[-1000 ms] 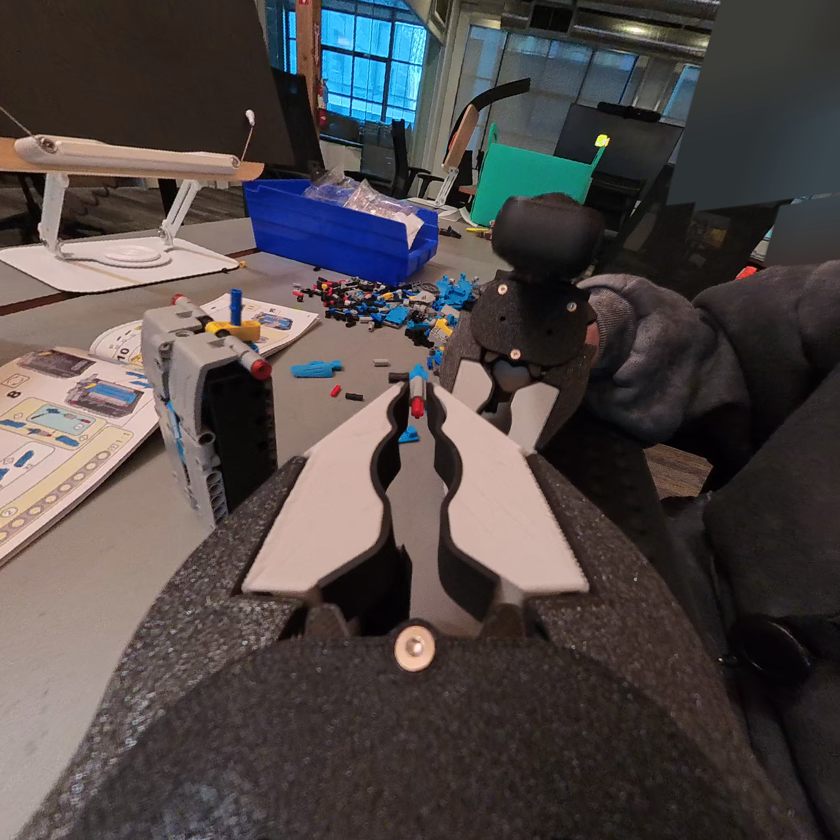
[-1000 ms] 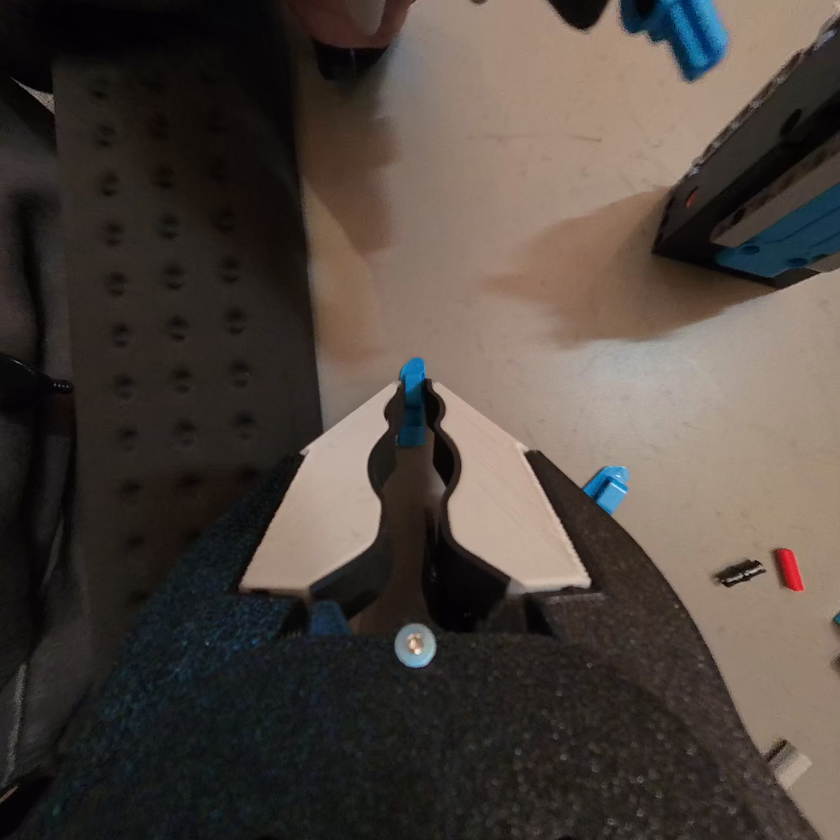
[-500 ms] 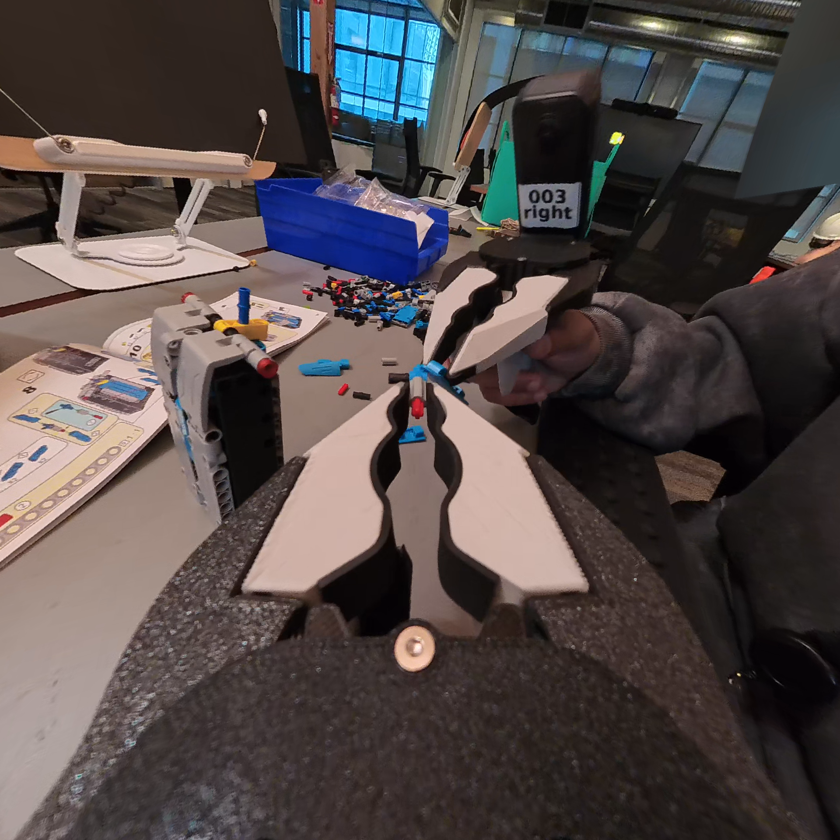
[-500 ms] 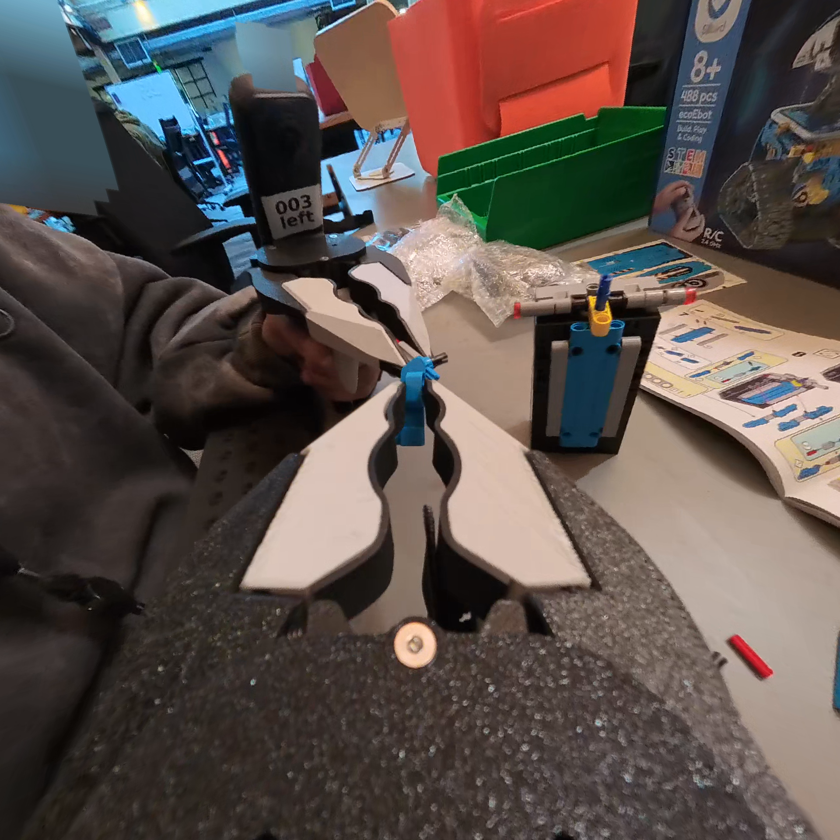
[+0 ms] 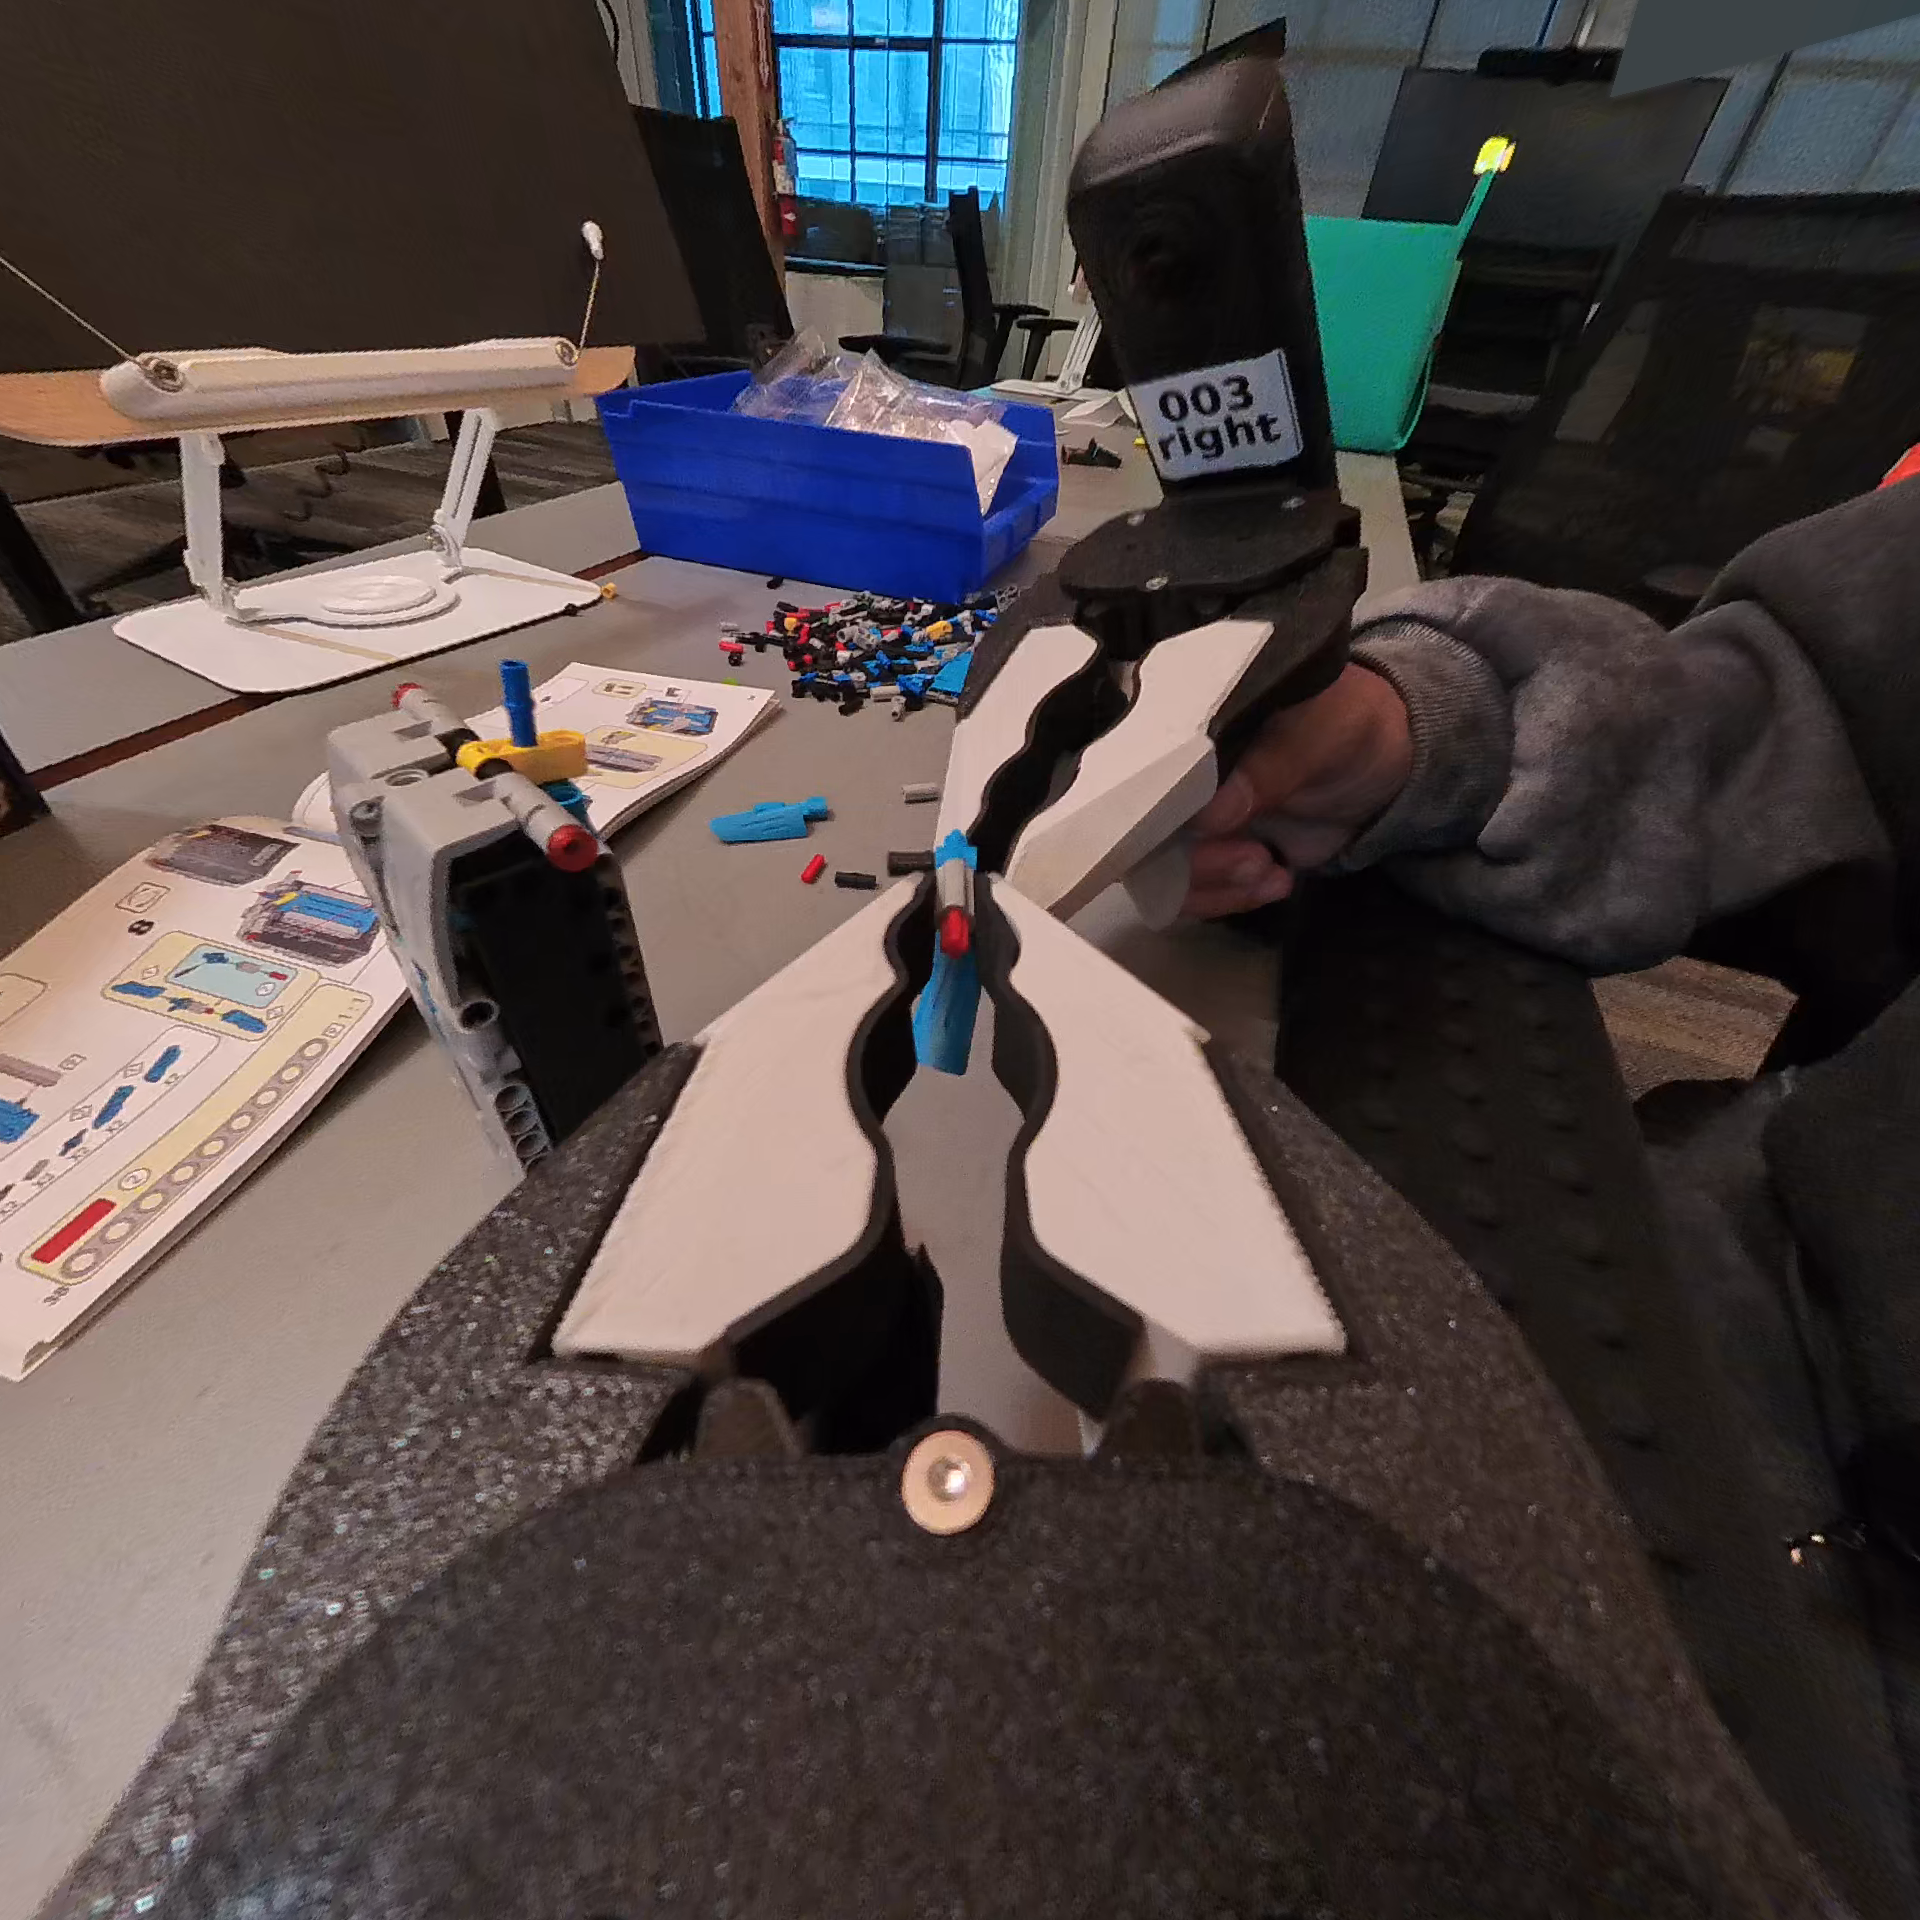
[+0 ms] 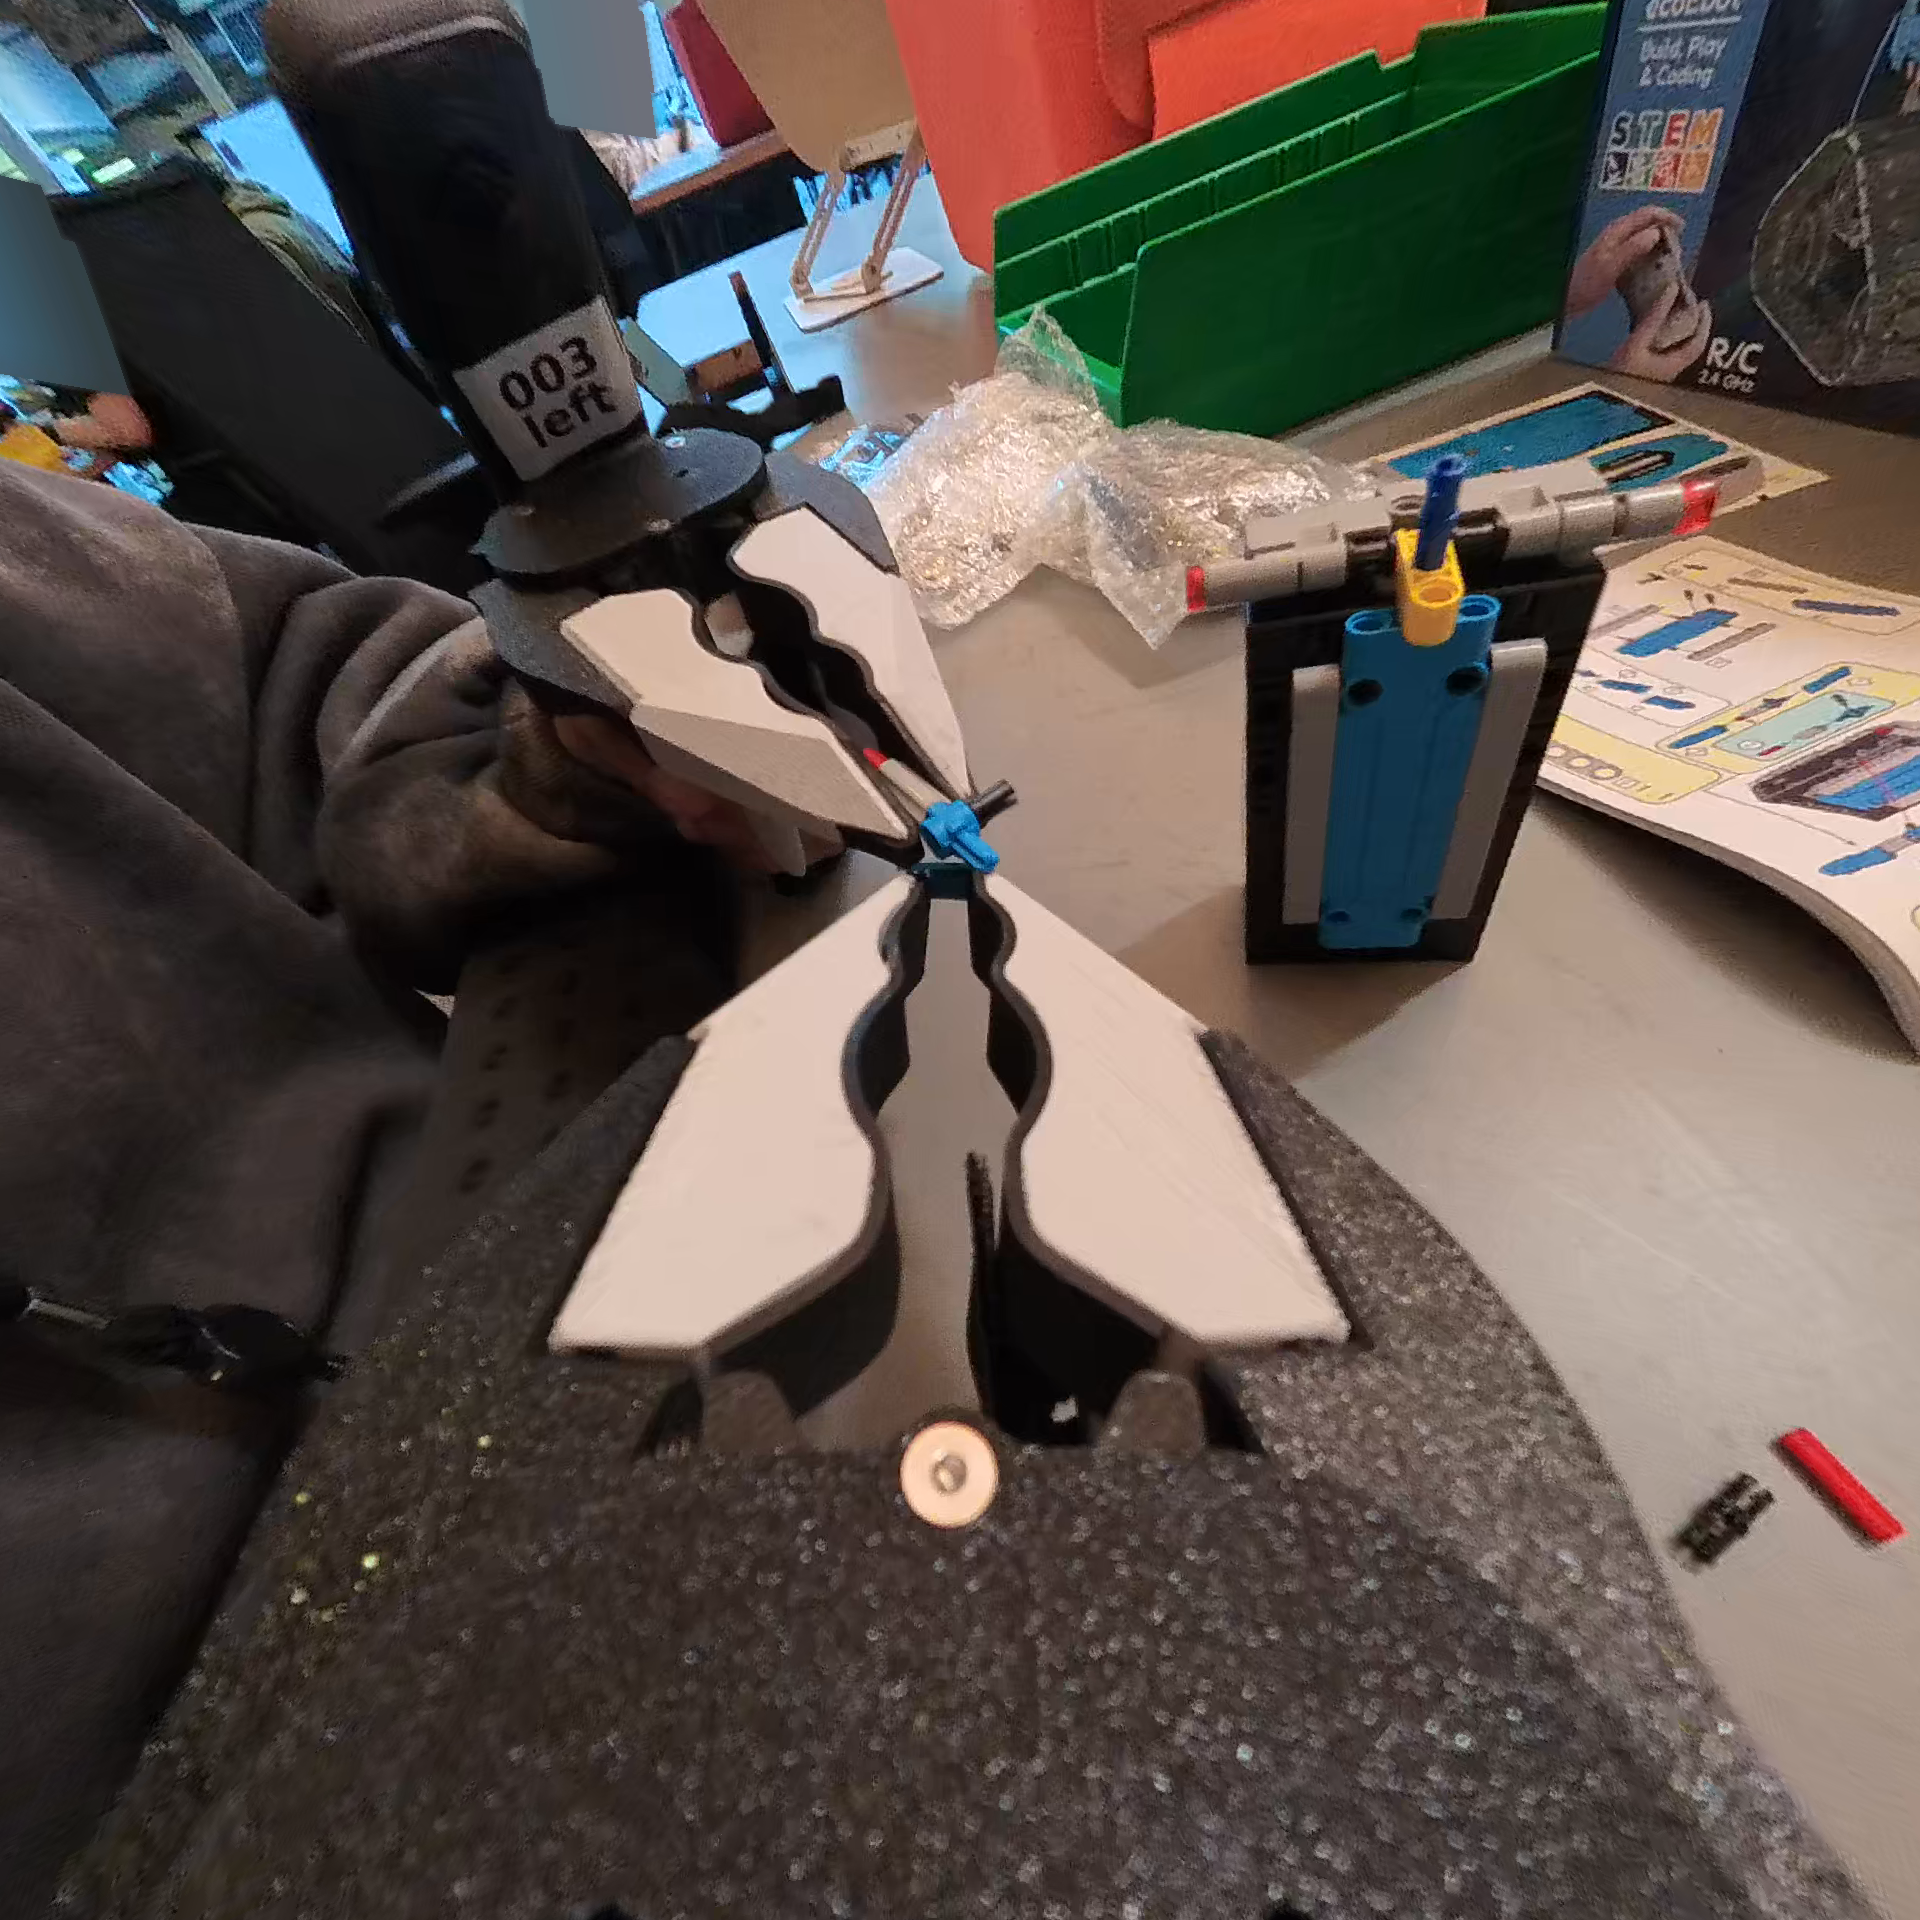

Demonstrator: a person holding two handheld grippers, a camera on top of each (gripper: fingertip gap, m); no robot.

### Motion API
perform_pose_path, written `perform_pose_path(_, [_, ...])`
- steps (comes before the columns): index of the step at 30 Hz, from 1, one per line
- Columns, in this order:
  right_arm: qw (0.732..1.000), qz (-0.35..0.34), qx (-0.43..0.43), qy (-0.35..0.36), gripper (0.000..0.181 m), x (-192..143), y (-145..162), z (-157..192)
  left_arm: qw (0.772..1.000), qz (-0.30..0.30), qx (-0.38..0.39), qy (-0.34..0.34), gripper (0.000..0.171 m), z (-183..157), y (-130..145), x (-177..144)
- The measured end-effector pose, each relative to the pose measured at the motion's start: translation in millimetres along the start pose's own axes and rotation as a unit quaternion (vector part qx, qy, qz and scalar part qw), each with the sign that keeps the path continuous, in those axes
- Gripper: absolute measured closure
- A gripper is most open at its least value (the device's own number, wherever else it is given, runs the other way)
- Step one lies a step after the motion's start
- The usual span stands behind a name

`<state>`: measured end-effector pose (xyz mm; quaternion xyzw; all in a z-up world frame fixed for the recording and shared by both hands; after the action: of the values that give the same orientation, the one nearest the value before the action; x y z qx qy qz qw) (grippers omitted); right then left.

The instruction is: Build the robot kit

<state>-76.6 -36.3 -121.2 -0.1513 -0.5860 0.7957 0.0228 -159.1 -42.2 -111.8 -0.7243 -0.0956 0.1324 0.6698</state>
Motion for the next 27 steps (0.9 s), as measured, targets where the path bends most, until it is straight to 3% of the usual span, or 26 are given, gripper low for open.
perform_pose_path(3, [1.0, -0.024, 0.002, -0.01, 0.174, -4, -6, 1, 0.999, -0.031, -0.028, -0.005, 0.165, 6, -8, -5])
perform_pose_path(6, [0.997, -0.067, 0.025, -0.016, 0.174, -16, -15, -4, 0.99, -0.087, -0.112, 0.003, 0.165, 21, -21, -19])
perform_pose_path(8, [0.997, -0.065, 0.025, -0.021, 0.174, -19, -13, -6, 0.989, -0.084, -0.123, 0.018, 0.165, 19, -19, -18])
perform_pose_path(11, [0.997, 0.036, -0.061, 0.02, 0.174, -21, 2, -8, 0.995, -0.057, -0.076, 0.019, 0.165, 10, -14, -11])
perform_pose_path(14, [0.962, 0.229, -0.143, 0.026, 0.174, -42, 27, -8, 0.996, -0.042, -0.075, 0.021, 0.165, 9, -10, -10])
perform_pose_path(17, [0.947, 0.281, -0.149, 0.038, 0.174, -60, 18, -4, 0.997, -0.034, -0.062, 0.021, 0.165, 7, -8, -6])
perform_pose_path(20, [0.909, 0.382, -0.154, 0.064, 0.174, -74, 35, -9, 0.997, -0.026, -0.063, 0.023, 0.165, 7, -5, -4])
perform_pose_path(27, [0.9, 0.413, -0.129, 0.056, 0.174, -79, 51, -12, 0.998, -0.025, -0.059, 0.023, 0.165, 5, -5, -5])
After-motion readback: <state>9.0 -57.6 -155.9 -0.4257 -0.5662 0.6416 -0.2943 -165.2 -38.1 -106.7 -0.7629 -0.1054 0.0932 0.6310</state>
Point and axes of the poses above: each gripper's, where its closed fingertips meet, x out along the fingers, y out of its underside, z = x × y across the jaws, the point moved 5 cm from there along -x, back along the fingers, and after that the axes turned 4 degrees about -z, right-handed, at the moved point
